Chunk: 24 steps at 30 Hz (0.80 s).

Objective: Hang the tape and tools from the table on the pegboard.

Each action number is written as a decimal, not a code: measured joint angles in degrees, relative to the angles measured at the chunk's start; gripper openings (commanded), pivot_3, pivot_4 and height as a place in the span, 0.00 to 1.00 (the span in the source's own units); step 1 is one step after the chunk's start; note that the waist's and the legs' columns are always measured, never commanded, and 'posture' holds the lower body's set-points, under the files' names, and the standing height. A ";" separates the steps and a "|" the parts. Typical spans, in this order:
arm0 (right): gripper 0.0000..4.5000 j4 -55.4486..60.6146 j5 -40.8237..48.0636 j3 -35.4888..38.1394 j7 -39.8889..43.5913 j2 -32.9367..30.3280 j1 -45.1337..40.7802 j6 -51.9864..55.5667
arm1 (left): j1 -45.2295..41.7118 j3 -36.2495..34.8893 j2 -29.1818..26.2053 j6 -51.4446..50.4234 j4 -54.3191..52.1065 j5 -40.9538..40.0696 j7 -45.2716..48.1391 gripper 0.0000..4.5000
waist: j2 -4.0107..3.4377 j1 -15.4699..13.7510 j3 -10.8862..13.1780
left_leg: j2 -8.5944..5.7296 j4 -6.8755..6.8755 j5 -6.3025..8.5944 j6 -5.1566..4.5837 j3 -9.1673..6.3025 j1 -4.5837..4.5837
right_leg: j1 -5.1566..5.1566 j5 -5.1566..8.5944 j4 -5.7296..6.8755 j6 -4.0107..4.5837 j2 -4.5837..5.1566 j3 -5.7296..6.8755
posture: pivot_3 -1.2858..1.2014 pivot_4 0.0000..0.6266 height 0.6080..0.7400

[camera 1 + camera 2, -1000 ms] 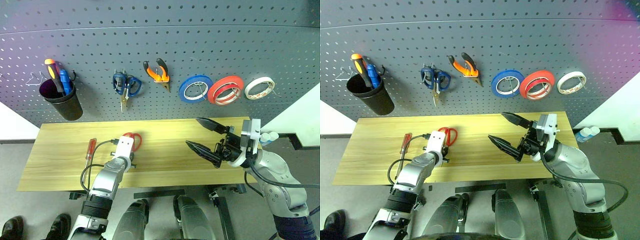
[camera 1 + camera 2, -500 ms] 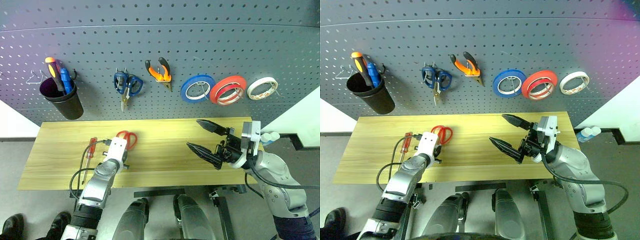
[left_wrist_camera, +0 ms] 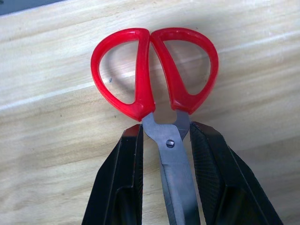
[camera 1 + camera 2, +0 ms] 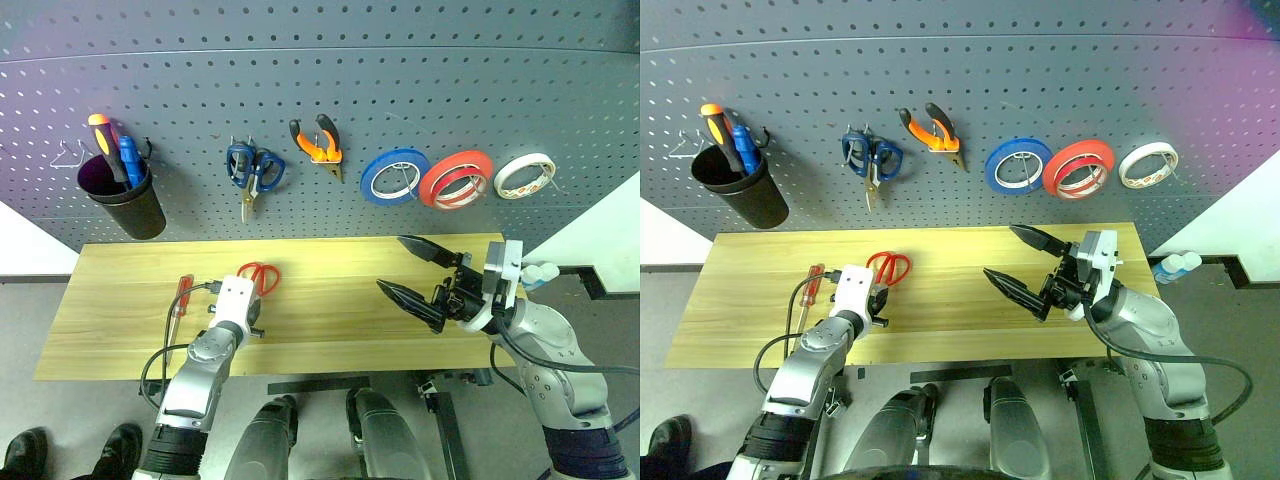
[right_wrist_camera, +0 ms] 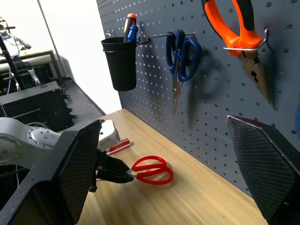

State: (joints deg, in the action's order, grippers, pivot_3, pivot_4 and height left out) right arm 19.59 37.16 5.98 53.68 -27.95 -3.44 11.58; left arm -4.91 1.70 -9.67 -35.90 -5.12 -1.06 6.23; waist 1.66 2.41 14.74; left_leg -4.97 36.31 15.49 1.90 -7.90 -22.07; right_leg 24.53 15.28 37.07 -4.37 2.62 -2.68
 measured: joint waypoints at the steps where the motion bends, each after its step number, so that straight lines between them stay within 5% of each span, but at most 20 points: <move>1: 1.00 0.00 0.00 0.00 0.04 -0.01 0.01 0.00 | -0.26 -0.73 0.54 -1.01 0.05 -0.48 -0.19 0.25 | 0.00 0.01 0.00 | 0.00 0.02 0.00 0.00 0.00 -0.01 | 0.00 0.00 0.00 -0.01 0.00 0.00 | 0.48 0.43 1.00; 24: 1.00 -0.27 -0.97 -0.17 -0.31 0.80 -1.03 0.01 | -5.14 -2.00 0.98 -17.82 2.69 -2.84 0.67 0.25 | -0.03 0.01 -0.02 | -0.02 0.20 0.00 0.00 -0.01 -0.01 | -0.02 -0.04 0.13 -0.07 -0.01 0.01 | 0.48 0.42 1.00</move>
State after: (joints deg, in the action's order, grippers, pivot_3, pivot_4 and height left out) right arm 19.32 36.19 5.80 53.37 -27.16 -4.47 11.59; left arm -10.05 -0.29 -8.69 -53.72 -2.43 -3.90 6.90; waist 1.63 2.42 14.72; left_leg -4.99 36.50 15.49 1.90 -7.90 -22.08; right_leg 24.51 15.23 37.20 -4.43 2.61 -2.66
